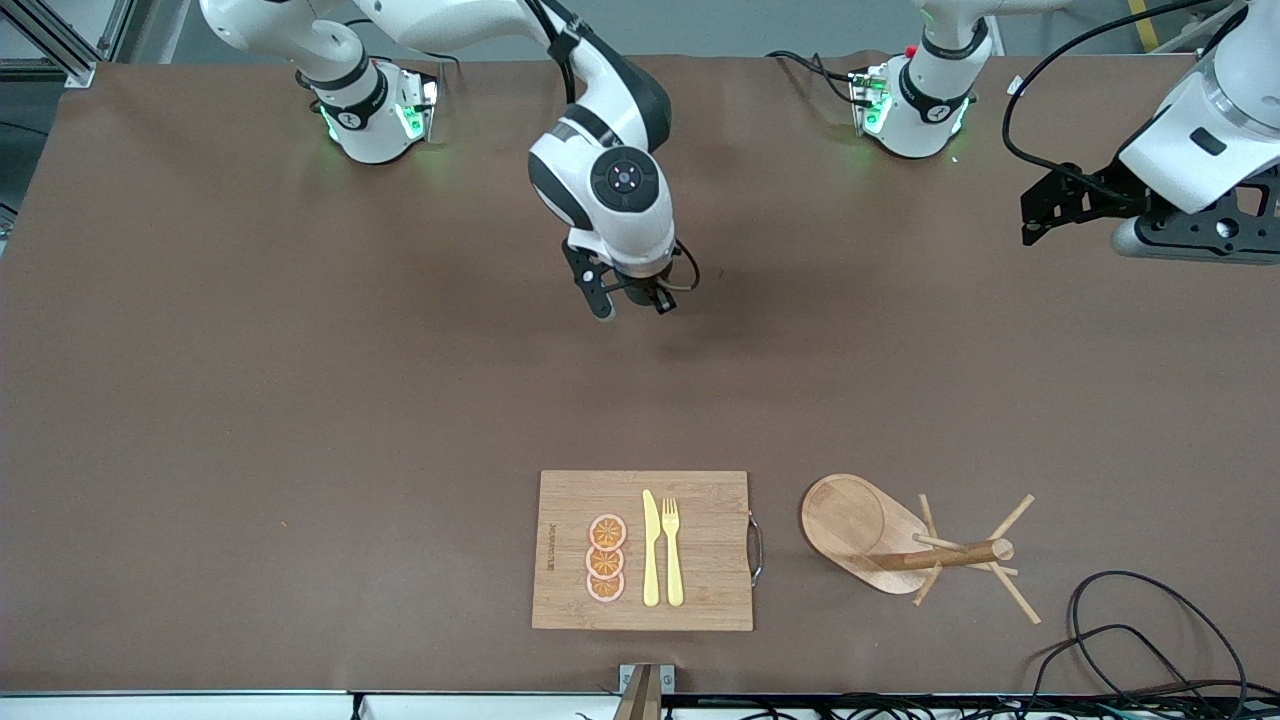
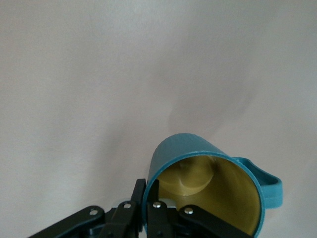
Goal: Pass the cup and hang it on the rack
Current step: 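Carry the teal mug with the right gripper to the table middle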
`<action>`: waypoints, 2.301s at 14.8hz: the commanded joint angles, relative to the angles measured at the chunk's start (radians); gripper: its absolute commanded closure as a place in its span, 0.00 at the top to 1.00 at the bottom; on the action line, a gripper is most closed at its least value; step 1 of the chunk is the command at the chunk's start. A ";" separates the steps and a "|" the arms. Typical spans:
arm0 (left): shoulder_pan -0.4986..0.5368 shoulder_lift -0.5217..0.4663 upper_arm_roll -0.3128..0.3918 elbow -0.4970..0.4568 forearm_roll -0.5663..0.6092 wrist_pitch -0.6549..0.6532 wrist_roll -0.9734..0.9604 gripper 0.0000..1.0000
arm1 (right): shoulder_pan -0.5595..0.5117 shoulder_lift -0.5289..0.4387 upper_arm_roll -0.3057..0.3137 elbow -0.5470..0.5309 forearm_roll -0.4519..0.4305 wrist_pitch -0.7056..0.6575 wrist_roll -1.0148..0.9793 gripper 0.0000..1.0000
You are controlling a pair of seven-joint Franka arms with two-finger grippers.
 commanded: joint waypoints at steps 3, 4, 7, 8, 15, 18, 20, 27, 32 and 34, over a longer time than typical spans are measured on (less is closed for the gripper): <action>0.005 0.003 -0.008 0.012 0.017 -0.011 -0.005 1.00 | 0.063 0.095 -0.012 0.114 0.011 0.046 0.116 0.00; 0.005 0.003 -0.008 0.012 0.017 -0.011 -0.005 1.00 | 0.071 0.109 -0.012 0.126 0.008 0.057 0.127 0.00; 0.004 0.003 -0.009 0.012 0.017 -0.011 -0.011 1.00 | 0.120 0.132 -0.020 0.141 -0.035 0.061 0.129 0.00; 0.004 0.003 -0.008 0.012 0.017 -0.011 -0.009 1.00 | 0.123 0.141 -0.020 0.149 -0.035 0.061 0.130 0.00; 0.004 0.003 -0.006 0.010 0.018 -0.011 -0.015 1.00 | 0.171 0.167 -0.020 0.166 -0.150 0.067 0.063 0.00; 0.005 0.003 -0.006 0.012 0.018 -0.011 -0.015 1.00 | 0.187 0.190 -0.021 0.168 -0.155 0.069 0.063 0.00; 0.005 0.003 -0.006 0.012 0.017 -0.011 -0.017 1.00 | 0.195 0.207 -0.021 0.180 -0.162 0.069 0.064 0.00; 0.005 0.003 -0.008 0.012 0.015 -0.011 -0.017 1.00 | 0.183 0.221 -0.020 0.198 -0.156 0.069 0.069 0.72; 0.007 0.003 -0.008 0.012 0.015 -0.011 -0.017 1.00 | 0.107 0.201 -0.006 0.250 -0.149 -0.035 0.058 1.00; 0.008 0.003 -0.006 0.013 0.015 -0.011 -0.019 1.00 | 0.082 0.177 -0.006 0.281 -0.145 -0.164 -0.006 1.00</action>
